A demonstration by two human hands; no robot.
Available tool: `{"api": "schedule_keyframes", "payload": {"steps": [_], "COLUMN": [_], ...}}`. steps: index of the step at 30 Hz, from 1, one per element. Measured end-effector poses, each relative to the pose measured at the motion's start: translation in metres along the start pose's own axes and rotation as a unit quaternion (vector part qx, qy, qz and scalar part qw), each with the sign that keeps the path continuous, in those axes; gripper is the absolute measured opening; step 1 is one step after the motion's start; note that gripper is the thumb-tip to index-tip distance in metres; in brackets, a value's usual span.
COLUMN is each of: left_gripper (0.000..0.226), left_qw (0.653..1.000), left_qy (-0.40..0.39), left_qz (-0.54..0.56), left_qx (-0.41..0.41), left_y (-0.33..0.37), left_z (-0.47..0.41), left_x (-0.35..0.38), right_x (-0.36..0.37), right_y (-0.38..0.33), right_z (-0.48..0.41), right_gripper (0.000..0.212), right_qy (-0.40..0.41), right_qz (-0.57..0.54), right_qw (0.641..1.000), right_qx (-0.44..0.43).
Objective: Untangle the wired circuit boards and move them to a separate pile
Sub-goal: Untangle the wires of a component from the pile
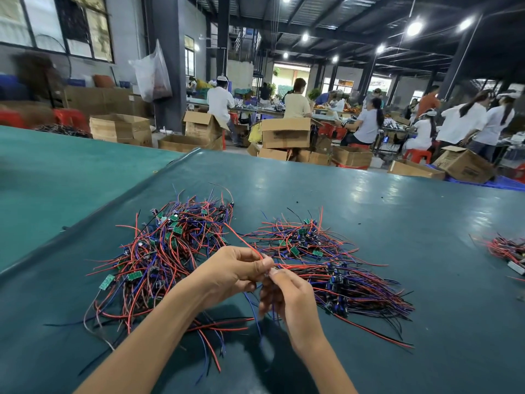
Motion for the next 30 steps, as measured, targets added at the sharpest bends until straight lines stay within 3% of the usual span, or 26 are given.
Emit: {"api": "schedule_keyframes", "payload": {"steps": [6, 13, 16, 20, 23, 26, 30], "left_gripper": [0.04, 0.034, 0.034, 0.033, 0.036, 0.024, 0.024], "left_qw": [0.999, 0.999, 0.999, 0.999, 1.0, 0.989, 0.976], "left_qy": [-0.025, -0.024, -0.03, -0.046, -0.01, 0.067, 0.155], "left_qz": [-0.029, -0.041, -0.014, 0.011, -0.029, -0.13, -0.154], "left_qx": [0.019, 0.024, 0.028, 0.012, 0.008, 0.016, 0.022], "left_y": [0.002, 0.007, 0.005, -0.001, -0.003, 0.001, 0.006], "left_z": [0.0, -0.001, -0.002, -0.001, -0.005, -0.01, -0.017], "left_x": [0.002, 0.0, 0.002, 0.005, -0.001, -0.01, -0.033], "right_x": [-0.005, 0.002, 0.003, 0.006, -0.001, -0.008, -0.004], "right_y": [-0.002, -0.009, -0.009, -0.011, -0.013, -0.01, -0.006], "right_z": [0.001, 0.003, 0.002, 0.002, 0.003, 0.002, 0.005], "right_gripper": [0.026, 0.013, 0.023, 0.022, 0.026, 0.029, 0.022], "right_qy": [0.01, -0.031, -0.046, -0.064, -0.02, 0.037, 0.045], "right_qz": [0.017, 0.001, 0.007, 0.012, 0.04, 0.095, 0.129], "right_qw": [1.0, 0.999, 0.999, 0.998, 0.998, 0.994, 0.99], "right_qx": [-0.013, -0.015, -0.007, -0.008, -0.033, -0.048, -0.036]}}
Point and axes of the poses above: each hand's wrist, its own z-axis away from the middle knuckle, its own x-axis out of the palm, y = z × x, the point moved 9 cm from there along -z, towards the middle knuckle, and after that the axes turned 7 degrees about -x, right-handed, at the moved point
